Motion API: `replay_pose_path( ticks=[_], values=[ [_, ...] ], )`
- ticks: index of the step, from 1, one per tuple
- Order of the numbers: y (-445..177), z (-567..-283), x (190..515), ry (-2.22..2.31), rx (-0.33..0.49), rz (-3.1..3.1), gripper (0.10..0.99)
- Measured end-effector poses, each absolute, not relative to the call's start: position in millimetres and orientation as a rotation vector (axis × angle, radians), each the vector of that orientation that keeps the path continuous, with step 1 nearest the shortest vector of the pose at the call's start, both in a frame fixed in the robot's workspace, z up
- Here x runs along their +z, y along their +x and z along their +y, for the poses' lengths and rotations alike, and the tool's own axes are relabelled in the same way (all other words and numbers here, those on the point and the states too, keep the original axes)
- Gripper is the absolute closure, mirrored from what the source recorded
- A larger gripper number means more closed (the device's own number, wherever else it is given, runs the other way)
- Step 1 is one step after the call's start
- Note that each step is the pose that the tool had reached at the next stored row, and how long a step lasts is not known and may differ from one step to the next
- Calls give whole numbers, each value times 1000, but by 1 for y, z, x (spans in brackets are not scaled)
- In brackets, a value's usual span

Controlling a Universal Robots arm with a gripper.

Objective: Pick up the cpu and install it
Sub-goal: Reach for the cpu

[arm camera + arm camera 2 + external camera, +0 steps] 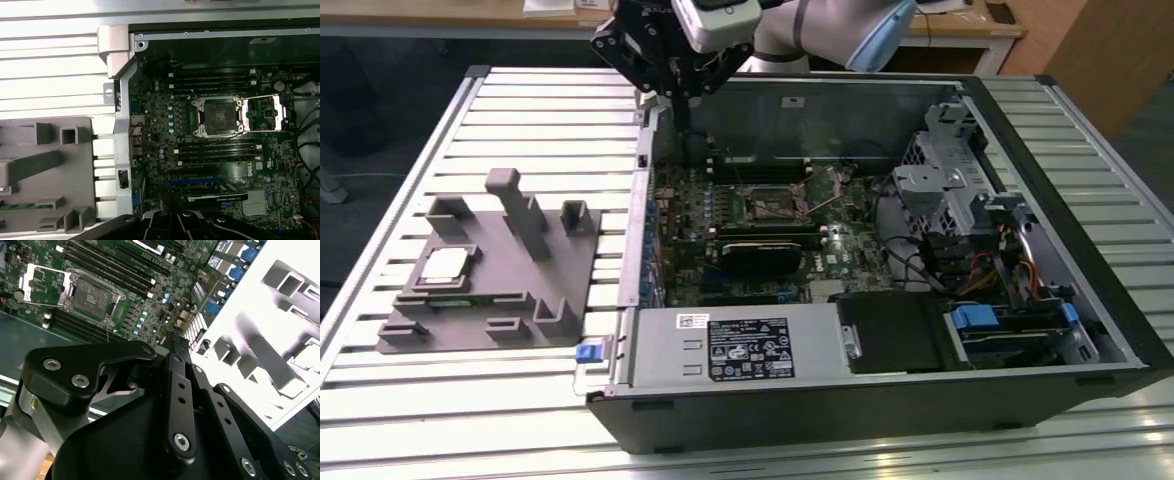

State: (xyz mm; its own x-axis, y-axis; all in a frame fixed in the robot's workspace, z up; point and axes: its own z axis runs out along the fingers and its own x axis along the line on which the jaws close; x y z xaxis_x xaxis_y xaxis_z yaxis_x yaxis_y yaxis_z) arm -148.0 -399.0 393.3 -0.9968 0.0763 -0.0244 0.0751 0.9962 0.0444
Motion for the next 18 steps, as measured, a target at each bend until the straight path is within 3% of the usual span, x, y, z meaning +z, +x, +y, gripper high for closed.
replay_pose_path(
  ticks=[18],
  values=[
    [-159,-399,393,118,68,3113,980]
  ],
)
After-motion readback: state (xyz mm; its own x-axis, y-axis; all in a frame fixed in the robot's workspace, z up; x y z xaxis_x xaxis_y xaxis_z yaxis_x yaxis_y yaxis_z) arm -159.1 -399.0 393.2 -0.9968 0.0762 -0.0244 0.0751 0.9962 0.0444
